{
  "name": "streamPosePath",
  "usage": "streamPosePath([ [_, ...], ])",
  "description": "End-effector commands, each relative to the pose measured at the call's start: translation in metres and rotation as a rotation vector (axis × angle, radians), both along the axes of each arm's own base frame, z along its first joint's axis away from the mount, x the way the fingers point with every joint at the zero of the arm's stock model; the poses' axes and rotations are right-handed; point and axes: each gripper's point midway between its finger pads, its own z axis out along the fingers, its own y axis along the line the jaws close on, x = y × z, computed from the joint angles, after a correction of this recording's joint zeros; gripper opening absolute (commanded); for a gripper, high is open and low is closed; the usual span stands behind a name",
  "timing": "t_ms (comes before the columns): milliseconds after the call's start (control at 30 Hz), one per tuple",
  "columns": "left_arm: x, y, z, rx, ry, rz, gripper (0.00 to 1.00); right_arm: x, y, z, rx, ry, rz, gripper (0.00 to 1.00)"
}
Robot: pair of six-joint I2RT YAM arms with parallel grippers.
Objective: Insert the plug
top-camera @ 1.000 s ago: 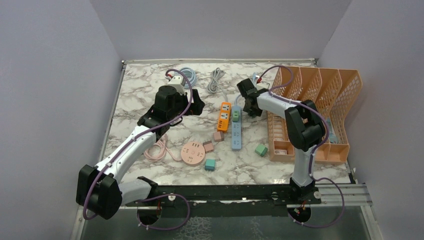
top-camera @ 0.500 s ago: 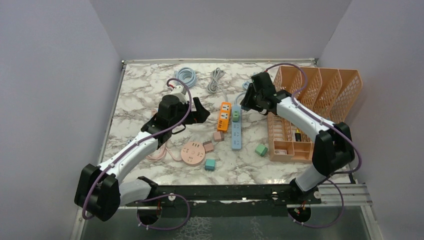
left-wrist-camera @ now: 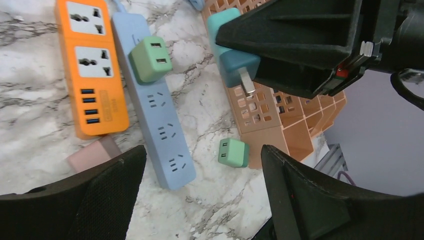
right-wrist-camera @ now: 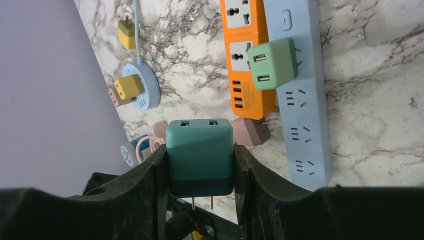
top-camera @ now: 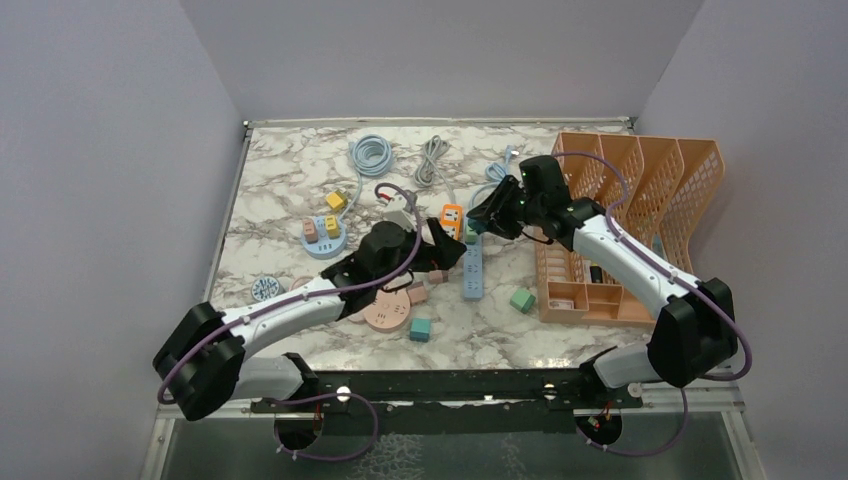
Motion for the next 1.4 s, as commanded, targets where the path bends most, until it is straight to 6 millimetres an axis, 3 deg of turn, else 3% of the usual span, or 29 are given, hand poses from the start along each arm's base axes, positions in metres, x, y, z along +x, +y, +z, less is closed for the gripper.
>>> streamPosePath([
  [0, 0.013, -0.027, 0.019, -0.013, -0.092, 0.1, 0.86, -0.01, 0.005, 0.005, 0.121, 0.067, -0.057, 0.27],
  [100, 0.013, -0.041, 0.027, -0.004, -0.12, 0.079, 0.86, -0.016, 0.008, 0.003, 0.155, 0.104, -0.068, 0.27],
  [300, 0.031, -0.035, 0.028, -0.027, -0.101, 0.209, 0.85, -0.026, 0.012, 0.001, 0.23, 0.178, -0.113, 0.27],
  [367, 0.033, -0.04, 0.03, -0.017, -0.1, 0.195, 0.81, -0.03, 0.015, 0.001, 0.264, 0.215, -0.123, 0.27],
  [567, 0.036, -0.029, 0.032, -0.013, -0.101, 0.249, 0.61, -0.034, 0.014, 0.002, 0.299, 0.265, -0.17, 0.27],
  [833, 0.014, -0.034, 0.043, -0.074, -0.101, 0.138, 0.69, -0.024, 0.021, 0.01, 0.344, 0.244, -0.177, 0.27],
  [967, 0.013, -0.028, 0.042, -0.067, -0.119, 0.144, 0.64, -0.017, 0.02, 0.013, 0.345, 0.232, -0.196, 0.27],
  [1033, 0.011, -0.032, 0.041, -0.065, -0.126, 0.119, 0.58, -0.017, 0.02, 0.012, 0.351, 0.234, -0.204, 0.27],
  [1133, 0.01, -0.041, 0.034, -0.067, -0.111, 0.088, 0.57, -0.017, 0.024, 0.014, 0.366, 0.228, -0.182, 0.27],
  [1367, 0.016, -0.05, 0.034, -0.061, -0.121, 0.082, 0.67, -0.017, 0.027, 0.015, 0.357, 0.225, -0.149, 0.27],
])
